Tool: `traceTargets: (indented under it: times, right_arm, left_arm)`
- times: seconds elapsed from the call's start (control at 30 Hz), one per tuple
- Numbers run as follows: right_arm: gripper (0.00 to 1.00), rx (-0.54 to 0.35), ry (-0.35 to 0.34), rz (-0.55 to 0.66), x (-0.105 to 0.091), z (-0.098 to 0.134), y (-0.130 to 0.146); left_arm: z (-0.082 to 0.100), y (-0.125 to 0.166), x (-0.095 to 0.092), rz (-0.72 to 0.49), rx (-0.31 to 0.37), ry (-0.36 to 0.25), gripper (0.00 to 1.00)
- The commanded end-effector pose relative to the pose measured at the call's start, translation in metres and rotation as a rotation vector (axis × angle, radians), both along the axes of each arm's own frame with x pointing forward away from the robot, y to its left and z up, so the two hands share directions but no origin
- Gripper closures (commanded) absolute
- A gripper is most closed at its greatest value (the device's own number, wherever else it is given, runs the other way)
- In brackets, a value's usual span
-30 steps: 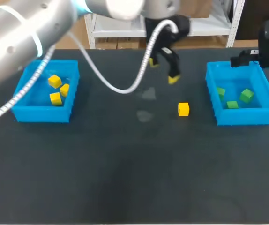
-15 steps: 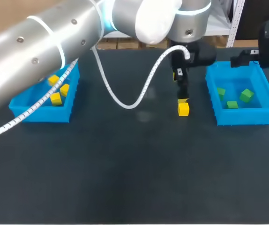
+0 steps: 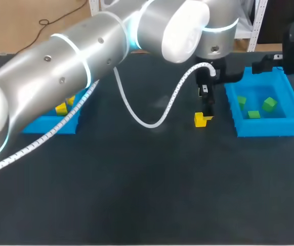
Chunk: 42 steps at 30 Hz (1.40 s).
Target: Put the green cubes in the right bin and the yellow cubes in the left bin.
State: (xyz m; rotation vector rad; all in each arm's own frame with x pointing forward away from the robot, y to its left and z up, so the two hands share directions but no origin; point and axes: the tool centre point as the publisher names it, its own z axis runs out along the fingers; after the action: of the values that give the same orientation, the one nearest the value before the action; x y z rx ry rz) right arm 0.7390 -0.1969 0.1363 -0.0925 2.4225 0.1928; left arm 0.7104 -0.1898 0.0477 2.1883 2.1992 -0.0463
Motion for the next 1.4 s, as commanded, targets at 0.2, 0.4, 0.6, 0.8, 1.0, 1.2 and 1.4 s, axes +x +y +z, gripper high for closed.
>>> traceTargets:
  times: [0.2,0.4,0.6,0.8,1.0,1.2,1.4]
  right_arm:
    - [0.0,0.0,-0.006,-0.002,-0.001,-0.001,0.0]
    - [0.0,0.0,-0.006,-0.002,-0.001,-0.001,0.0]
    - [0.0,0.0,-0.006,-0.002,-0.001,-0.001,0.0]
    - [0.0,0.0,-0.006,-0.002,-0.001,-0.001,0.0]
    - [0.0,0.0,-0.006,-0.002,-0.001,-0.001,0.0]
    - [0.0,0.0,-0.006,-0.002,-0.001,-0.001,0.0]
    - [0.0,0.0,-0.006,-0.002,-0.001,-0.001,0.0]
  left_arm:
    - [-0.019,-0.003,0.01,0.009,0.054,0.016,0.0]
    - [-0.034,-0.001,0.014,0.028,0.083,0.018,0.0]
    - [-0.045,0.001,0.015,0.031,0.108,0.02,0.0]
    - [-0.052,0.005,0.014,0.037,0.121,0.017,1.0]
    - [-0.043,0.013,0.023,0.062,0.112,0.012,1.0]
    - [-0.009,0.028,0.051,0.13,0.114,-0.042,1.0]
    - [0.051,0.06,0.101,0.288,0.078,-0.099,1.0]
